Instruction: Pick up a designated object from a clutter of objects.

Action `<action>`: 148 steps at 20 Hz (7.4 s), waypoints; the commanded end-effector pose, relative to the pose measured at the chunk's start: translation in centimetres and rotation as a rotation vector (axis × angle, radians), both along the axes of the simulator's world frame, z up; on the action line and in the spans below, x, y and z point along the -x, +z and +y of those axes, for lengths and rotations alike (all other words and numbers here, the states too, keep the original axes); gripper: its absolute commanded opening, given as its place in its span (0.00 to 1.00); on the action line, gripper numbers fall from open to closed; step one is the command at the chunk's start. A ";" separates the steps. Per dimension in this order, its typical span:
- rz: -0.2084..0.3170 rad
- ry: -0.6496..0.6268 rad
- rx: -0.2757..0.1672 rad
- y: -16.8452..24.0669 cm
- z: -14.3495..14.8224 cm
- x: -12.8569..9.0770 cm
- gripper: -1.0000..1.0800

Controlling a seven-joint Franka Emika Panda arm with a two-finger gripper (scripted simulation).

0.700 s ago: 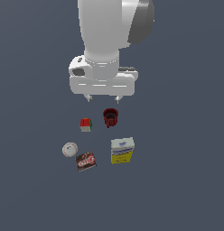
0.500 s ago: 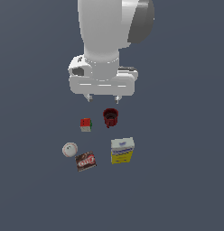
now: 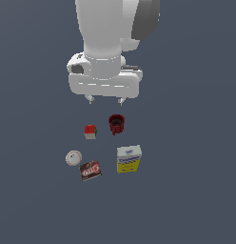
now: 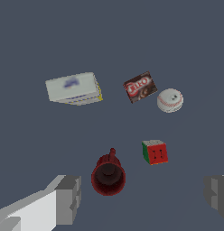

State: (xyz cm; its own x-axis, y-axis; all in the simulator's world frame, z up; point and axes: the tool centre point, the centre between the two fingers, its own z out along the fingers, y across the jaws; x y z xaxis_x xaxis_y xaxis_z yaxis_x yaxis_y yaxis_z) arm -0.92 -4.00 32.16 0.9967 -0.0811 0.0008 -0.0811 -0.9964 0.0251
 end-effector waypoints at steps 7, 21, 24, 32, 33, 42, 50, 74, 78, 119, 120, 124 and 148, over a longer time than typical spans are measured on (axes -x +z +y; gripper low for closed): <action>0.000 -0.029 -0.001 -0.2 0.2 -0.3 0.96; -0.006 -0.260 -0.006 -1.9 1.4 -2.6 0.96; -0.007 -0.331 -0.008 -2.5 1.8 -3.2 0.96; -0.010 -0.520 -0.012 -4.0 2.9 -5.0 0.96; -0.011 -0.543 -0.012 -4.2 3.1 -5.2 0.96; -0.013 -0.756 -0.016 -6.1 4.4 -7.0 0.96; -0.015 -0.945 -0.018 -8.0 5.6 -8.5 0.96; -0.018 -1.323 -0.020 -11.9 8.2 -11.2 0.96; -0.017 -1.322 -0.020 -12.0 8.2 -11.2 0.96; -0.017 -1.326 -0.021 -12.3 6.0 -11.4 0.00; -0.017 -1.326 -0.021 -11.5 5.6 -11.5 0.00; -0.017 -1.326 -0.021 -7.9 4.0 -11.7 0.00; -0.018 -1.326 -0.020 12.2 -5.4 -13.5 0.00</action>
